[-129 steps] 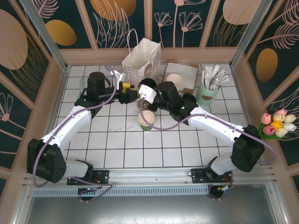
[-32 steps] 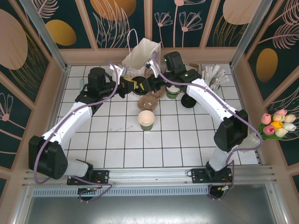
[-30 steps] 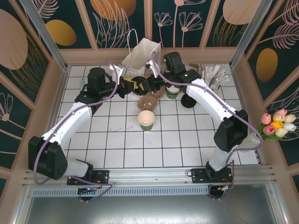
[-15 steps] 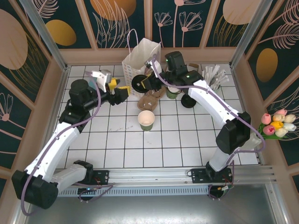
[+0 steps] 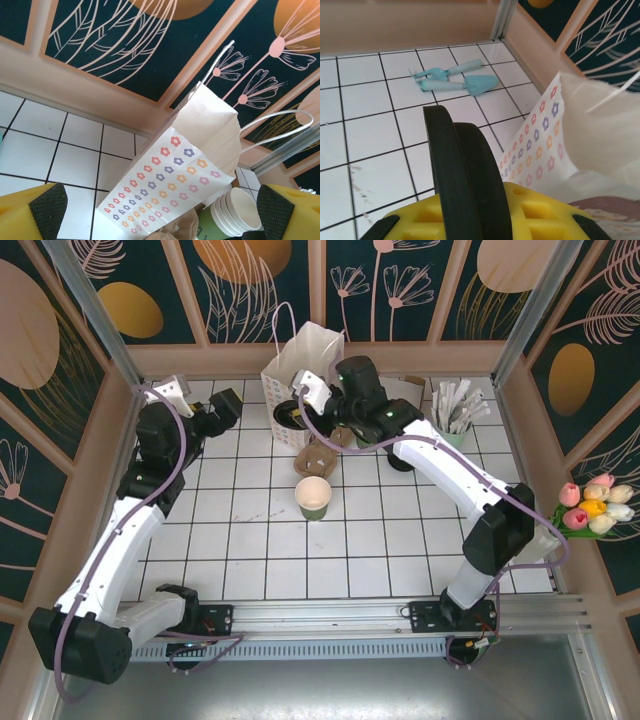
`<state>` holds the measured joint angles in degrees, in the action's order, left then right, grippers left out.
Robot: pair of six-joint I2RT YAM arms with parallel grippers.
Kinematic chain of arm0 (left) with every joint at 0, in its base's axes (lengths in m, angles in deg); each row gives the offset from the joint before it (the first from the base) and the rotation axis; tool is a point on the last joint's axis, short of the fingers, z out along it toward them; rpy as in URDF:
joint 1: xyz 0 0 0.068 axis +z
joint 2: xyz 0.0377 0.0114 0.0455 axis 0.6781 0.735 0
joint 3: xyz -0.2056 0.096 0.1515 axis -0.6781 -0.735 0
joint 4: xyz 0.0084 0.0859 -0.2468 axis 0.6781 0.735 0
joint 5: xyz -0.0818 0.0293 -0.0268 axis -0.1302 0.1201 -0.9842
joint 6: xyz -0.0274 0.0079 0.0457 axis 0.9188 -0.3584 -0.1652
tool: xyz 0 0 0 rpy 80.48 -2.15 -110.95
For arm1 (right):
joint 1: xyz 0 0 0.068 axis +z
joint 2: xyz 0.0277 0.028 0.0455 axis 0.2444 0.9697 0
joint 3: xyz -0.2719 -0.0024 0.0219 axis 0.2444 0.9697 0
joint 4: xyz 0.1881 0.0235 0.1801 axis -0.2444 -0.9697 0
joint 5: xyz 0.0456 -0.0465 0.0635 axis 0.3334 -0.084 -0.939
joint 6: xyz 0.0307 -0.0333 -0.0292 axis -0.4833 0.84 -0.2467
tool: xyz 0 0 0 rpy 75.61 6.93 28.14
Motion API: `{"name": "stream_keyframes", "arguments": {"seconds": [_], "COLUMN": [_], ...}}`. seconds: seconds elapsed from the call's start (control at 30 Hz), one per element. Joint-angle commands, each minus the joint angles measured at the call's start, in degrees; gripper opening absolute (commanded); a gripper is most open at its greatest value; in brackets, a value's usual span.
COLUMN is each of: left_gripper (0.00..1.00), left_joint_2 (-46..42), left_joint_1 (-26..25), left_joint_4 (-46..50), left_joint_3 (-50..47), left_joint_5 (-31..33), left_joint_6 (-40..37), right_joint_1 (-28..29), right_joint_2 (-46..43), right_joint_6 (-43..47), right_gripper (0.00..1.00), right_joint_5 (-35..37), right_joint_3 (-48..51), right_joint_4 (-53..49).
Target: Pack the takeout coffee
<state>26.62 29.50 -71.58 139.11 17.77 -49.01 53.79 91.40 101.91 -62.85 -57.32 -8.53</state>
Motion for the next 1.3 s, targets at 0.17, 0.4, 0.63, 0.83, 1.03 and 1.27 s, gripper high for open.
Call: {"name": "stream_keyframes", "arguments": {"seconds": [0.17, 0.4, 0.63, 0.83, 1.03, 1.27], "left_gripper": [0.99, 0.99, 0.99, 0.99, 0.94, 0.79], "left_joint_2": [0.4, 1.9, 4.9, 7.5, 14.4, 17.3], "left_joint_1": [1.3, 1.5, 1.4, 1.4, 1.3, 1.2], "left_joint_4": [6.5, 19.6, 28.3, 26.4, 37.3, 50.2], "left_joint_3": [5.5, 13.7, 20.5, 21.2, 29.8, 35.7], "left_joint_5": [-9.5, -10.5, -15.9, -28.5, -30.0, -33.6], "left_joint_6": [2.3, -4.1, -7.7, -7.3, -12.4, -24.3], "right_joint_1": [6.1, 8.2, 8.3, 7.7, 7.7, 7.6], "right_joint_2": [-2.6, -3.7, -4.7, -8.8, -14.9, -18.9], "right_joint_6": [19.4, 30.2, 42.3, 55.2, 68.2, 81.7], "right_gripper": [0.07, 0.07, 0.06, 0.04, 0.03, 0.01], "right_joint_5": [10.7, 7.9, 8.4, 11.6, 10.1, 4.5], "right_joint_3": [0.8, 2.0, 2.9, 10.5, 21.5, 29.4], "right_joint_4": [9.2, 14.0, 14.6, 19.1, 30.0, 37.5]}}
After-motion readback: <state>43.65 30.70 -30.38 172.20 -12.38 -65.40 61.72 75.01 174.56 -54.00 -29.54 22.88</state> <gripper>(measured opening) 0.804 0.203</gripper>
